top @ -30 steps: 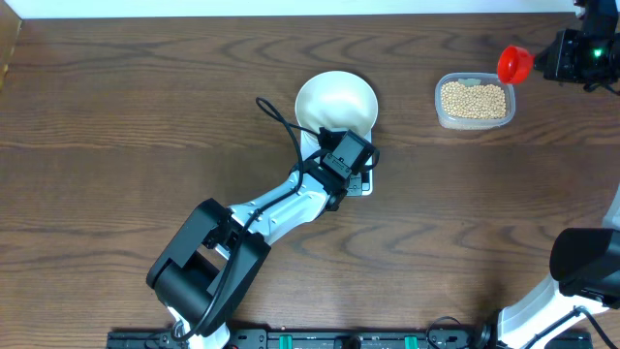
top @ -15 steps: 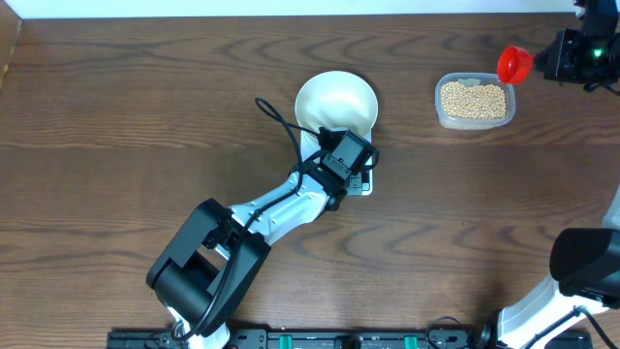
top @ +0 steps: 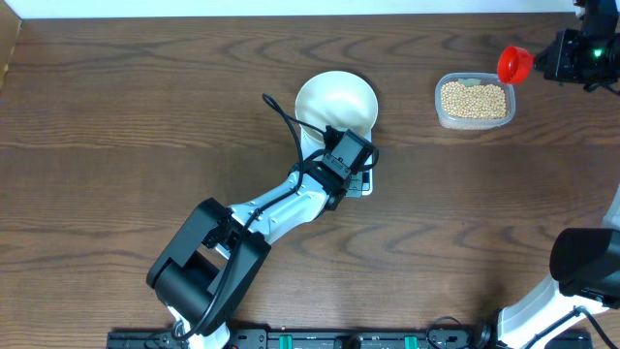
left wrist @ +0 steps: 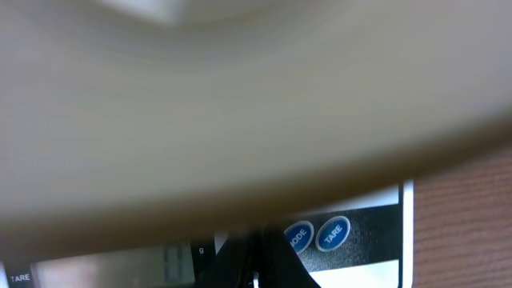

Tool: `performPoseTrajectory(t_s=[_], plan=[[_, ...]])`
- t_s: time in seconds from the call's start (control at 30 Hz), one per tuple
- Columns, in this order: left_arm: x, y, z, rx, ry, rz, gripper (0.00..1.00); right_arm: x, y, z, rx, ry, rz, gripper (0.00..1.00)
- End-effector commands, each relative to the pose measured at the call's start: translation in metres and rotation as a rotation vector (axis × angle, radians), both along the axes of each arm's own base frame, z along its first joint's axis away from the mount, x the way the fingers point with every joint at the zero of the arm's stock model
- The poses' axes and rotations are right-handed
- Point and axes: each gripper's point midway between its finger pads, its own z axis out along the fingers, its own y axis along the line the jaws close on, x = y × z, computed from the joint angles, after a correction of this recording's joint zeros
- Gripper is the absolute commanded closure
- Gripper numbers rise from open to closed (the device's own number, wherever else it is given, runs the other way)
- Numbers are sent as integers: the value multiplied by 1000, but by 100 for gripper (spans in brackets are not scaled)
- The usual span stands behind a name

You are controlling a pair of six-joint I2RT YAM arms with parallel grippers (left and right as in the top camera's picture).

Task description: Scoop item into bowl and weigh 50g on scale

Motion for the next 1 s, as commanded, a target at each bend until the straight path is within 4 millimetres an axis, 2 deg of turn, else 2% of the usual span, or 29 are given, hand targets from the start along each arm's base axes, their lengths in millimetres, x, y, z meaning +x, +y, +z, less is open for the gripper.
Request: performPoseTrajectory(t_s=[0.0,0.17,0.3,0.5,0.63,0.83,0.97], plan=[[-49,42,-69,172,215,-67,93,1,4,-1,8,0,23,99],[-49,42,-69,181,209,-85,93,0,4,-2,9,2,24,99],[-41,48,-67,218,167,-72,93,1,4,-2,9,2,23,99],[-34,42,-62,221,131,-138,93,1,4,-2,9,2,24,99],[-27,37,-47,202,93,-151,93,0,4,-2,9,3,23,99],[-17,29,-12,170,4,-199,93,0,4,-2,9,3,24,99],[-14,27,-5,160,-19,-209,93,0,4,-2,9,3,23,99]])
